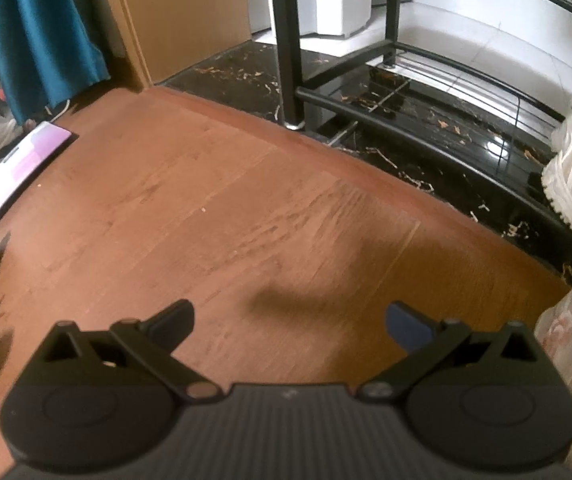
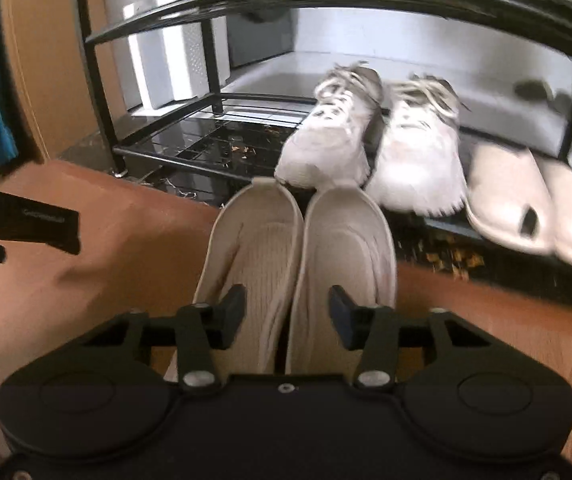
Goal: Organize scattered shoes
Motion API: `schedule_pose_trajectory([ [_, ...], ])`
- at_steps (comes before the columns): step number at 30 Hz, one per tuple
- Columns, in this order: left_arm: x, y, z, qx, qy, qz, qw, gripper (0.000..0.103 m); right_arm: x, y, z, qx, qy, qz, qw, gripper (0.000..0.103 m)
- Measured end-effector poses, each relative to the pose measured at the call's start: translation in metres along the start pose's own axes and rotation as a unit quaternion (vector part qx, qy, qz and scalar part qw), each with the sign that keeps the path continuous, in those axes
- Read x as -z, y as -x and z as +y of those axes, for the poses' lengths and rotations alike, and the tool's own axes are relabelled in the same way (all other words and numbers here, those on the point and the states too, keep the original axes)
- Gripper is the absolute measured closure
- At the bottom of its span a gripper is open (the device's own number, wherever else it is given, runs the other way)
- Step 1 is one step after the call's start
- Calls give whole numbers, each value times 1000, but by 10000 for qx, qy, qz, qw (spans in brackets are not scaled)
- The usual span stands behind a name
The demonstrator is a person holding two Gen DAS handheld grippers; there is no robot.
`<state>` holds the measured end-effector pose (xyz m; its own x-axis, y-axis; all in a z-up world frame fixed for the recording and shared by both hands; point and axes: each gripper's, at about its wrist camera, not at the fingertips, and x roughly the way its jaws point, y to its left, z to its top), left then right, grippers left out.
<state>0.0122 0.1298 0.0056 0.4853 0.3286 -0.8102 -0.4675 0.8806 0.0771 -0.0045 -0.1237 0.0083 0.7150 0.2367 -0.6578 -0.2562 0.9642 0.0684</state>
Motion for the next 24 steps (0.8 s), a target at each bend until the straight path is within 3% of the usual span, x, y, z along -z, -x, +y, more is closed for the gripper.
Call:
schedule_pose_trajectory([
  [4,-1,0,2,72,42,-36,10000,1,-6,-32,-2,187,-200,69,9996,84],
  [8,-3,-6,4,143,190,65,9997,1,-3,-37,4,283,-255,-97,9992,95],
  [16,-8,-17,23,-446,700,98,9965,1,-14,-18,38,-466,-134,-702,9964,97],
  [19,-10,-14,31,-532,936,-60,9942,1,-30,-34,61,-752,-39,-685,9948,97],
  [24,-13,-8,37,-822,1041,-575,9895,1,-75,-72,81,-826,-271,-893,9922,97],
])
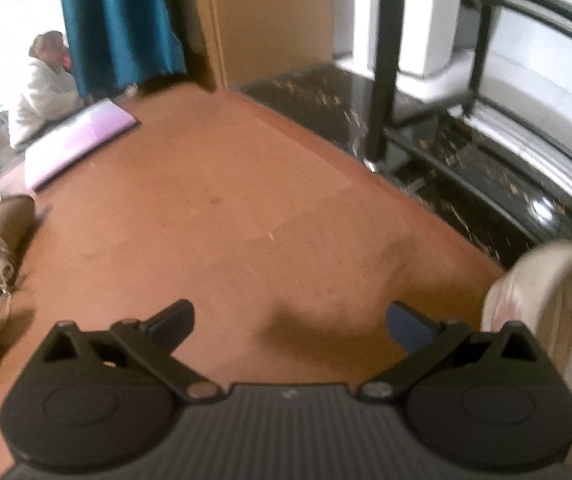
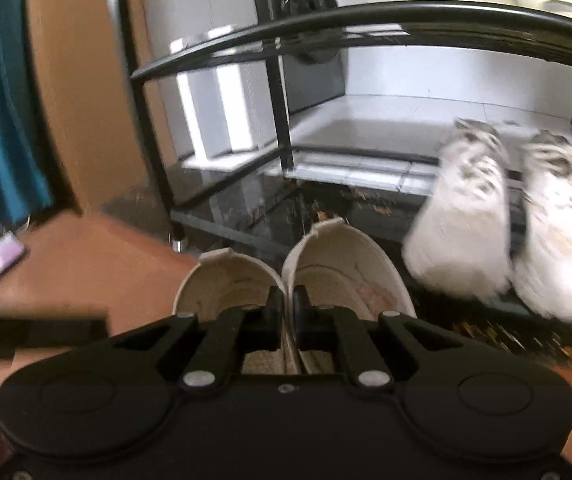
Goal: Organize scattered shoes
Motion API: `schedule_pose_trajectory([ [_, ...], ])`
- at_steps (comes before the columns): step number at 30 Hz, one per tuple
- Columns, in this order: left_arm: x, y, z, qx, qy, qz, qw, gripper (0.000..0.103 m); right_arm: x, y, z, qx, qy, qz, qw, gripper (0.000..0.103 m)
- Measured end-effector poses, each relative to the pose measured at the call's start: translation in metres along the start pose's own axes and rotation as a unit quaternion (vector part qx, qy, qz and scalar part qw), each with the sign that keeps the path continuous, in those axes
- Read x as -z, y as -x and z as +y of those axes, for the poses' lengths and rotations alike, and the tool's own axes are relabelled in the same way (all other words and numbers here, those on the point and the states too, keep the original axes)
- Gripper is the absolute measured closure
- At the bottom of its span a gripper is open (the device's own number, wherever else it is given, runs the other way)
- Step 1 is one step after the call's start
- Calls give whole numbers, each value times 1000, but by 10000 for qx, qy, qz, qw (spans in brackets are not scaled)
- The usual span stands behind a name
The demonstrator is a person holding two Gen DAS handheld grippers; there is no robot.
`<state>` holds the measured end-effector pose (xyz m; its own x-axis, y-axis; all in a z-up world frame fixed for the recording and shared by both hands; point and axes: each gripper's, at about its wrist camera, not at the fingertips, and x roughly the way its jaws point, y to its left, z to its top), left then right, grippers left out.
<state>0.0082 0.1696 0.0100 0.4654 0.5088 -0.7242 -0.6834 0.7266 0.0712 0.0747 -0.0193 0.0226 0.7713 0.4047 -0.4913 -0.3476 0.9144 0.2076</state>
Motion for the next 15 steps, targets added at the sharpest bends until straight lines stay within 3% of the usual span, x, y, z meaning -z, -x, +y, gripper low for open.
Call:
schedule_pose_trajectory([
  [4,-1,-5,-3,-62,-17,-151,9999,1,-42,-53,1,64,-485,-9,9988,97],
  [9,0,-18,-9,-76,-155,-47,9998,1,-69,-61,19,-95,-552,-535,9970,97],
  [13,-1,-26,-8,-154,-52,-35,9999,1,-75,-72,25,229,-258,-764,9965,97],
  [15,-1,-27,-10,-152,-87,-75,9998,1,-81,-80,13,582,-503,-948,9925,97],
])
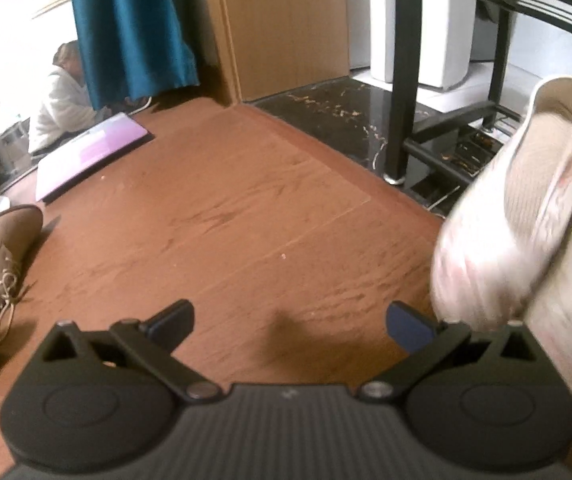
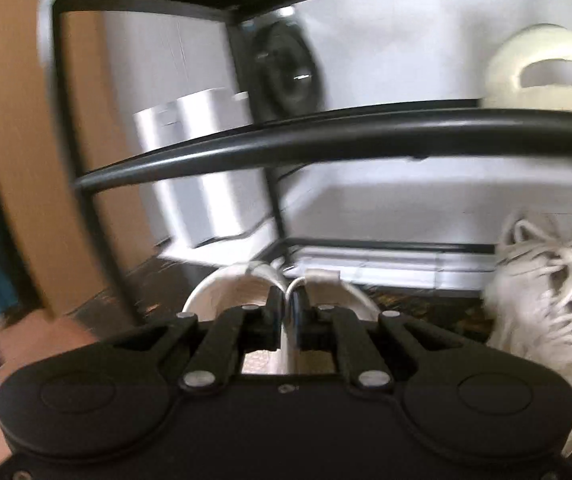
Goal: Organize scattered shoes
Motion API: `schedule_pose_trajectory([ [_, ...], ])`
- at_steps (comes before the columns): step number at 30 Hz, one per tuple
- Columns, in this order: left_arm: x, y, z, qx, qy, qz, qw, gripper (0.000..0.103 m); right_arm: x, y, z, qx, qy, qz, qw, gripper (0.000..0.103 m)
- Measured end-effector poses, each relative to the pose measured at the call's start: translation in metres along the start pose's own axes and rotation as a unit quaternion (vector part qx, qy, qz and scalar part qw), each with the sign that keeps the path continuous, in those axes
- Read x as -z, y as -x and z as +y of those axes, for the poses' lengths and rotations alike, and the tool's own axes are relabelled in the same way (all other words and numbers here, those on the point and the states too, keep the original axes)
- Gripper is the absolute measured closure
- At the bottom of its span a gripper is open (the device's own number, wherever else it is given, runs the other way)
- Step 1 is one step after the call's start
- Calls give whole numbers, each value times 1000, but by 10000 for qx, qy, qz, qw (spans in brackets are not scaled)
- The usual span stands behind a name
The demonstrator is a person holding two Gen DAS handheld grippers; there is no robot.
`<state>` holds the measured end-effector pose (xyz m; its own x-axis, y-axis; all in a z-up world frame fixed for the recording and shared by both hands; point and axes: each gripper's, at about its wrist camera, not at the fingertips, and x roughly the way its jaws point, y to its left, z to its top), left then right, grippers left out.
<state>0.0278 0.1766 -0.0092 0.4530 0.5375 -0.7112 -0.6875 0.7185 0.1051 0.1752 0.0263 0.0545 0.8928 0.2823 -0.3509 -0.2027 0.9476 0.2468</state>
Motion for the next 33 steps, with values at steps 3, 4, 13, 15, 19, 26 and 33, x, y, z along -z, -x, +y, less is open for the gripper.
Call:
schedule_pose_trajectory([
  [3,1,-1,-3,29,-69,0,10000,1,-5,-13,-18,141,-172,-61,9997,94],
  [4,1,-2,-4,43,-75,25,10000,1,-5,-16,-24,117,-188,-25,9998,90],
  [13,2,-1,-1,75,45,185,9998,1,-8,15,-41,-513,-87,246,9983,30],
  [15,2,-1,1,85,98,185,9997,1,-4,37,-41,-516,-93,227,9984,24],
  [19,1,-4,5,110,242,308,9992,1,20,71,-44,-409,-363,439,9975,20],
  [26,0,-7,12,-19,341,386,9987,1,66,51,-14,52,103,1328,9911,18],
  [33,-2,-6,15,-175,359,210,9990,1,83,23,-7,368,-406,1555,9863,18],
])
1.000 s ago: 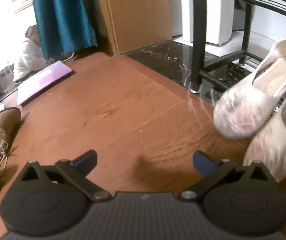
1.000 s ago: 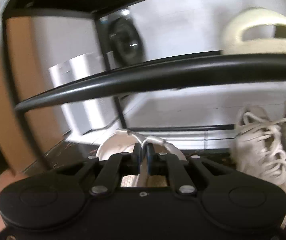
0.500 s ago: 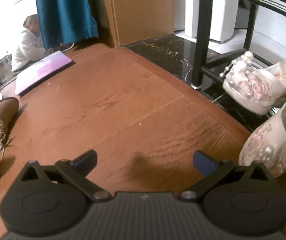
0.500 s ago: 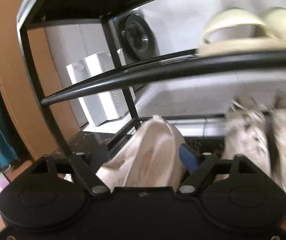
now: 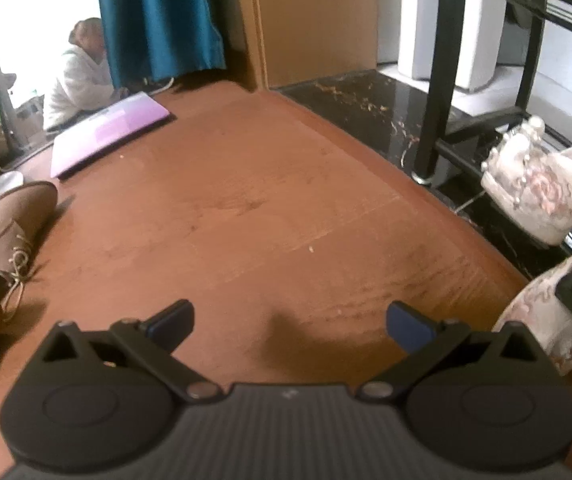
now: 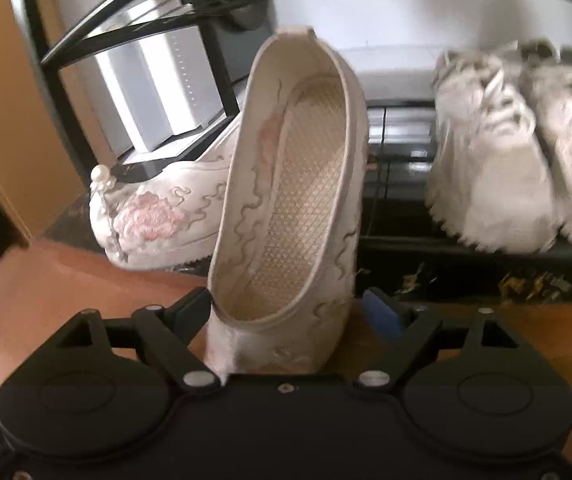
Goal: Organize scattered shoes
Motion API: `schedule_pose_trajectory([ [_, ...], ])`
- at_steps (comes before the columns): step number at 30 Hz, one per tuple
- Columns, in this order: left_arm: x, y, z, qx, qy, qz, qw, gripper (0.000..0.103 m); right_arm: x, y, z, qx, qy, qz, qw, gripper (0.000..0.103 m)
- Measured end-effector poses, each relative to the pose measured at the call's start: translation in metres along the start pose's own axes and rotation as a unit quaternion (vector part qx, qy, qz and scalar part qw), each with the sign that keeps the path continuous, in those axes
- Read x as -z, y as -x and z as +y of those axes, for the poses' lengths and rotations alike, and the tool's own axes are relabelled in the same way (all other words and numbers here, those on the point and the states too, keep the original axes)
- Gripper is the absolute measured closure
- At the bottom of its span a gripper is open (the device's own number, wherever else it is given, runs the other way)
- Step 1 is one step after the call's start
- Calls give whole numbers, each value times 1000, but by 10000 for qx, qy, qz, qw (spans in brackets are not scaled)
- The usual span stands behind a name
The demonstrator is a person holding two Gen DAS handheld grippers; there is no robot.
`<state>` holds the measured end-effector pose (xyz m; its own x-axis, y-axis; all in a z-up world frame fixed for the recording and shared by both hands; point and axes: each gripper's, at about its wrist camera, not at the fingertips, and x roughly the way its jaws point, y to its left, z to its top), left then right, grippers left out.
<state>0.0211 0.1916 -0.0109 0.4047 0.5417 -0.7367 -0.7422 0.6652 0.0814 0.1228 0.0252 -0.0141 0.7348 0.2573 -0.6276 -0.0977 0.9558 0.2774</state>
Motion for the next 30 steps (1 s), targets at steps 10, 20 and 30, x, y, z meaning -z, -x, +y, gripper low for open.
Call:
schedule_pose_trajectory([
  [10,1,-4,-1,70,-53,171,9998,1,9,-12,7,309,259,-310,9987,33],
  [20,3,-6,-6,166,-158,237,9995,1,-33,0,-30,301,-332,-794,9958,38],
  [30,5,-3,-16,205,-356,28,9992,1,-83,-48,-47,873,-145,-843,9925,39],
])
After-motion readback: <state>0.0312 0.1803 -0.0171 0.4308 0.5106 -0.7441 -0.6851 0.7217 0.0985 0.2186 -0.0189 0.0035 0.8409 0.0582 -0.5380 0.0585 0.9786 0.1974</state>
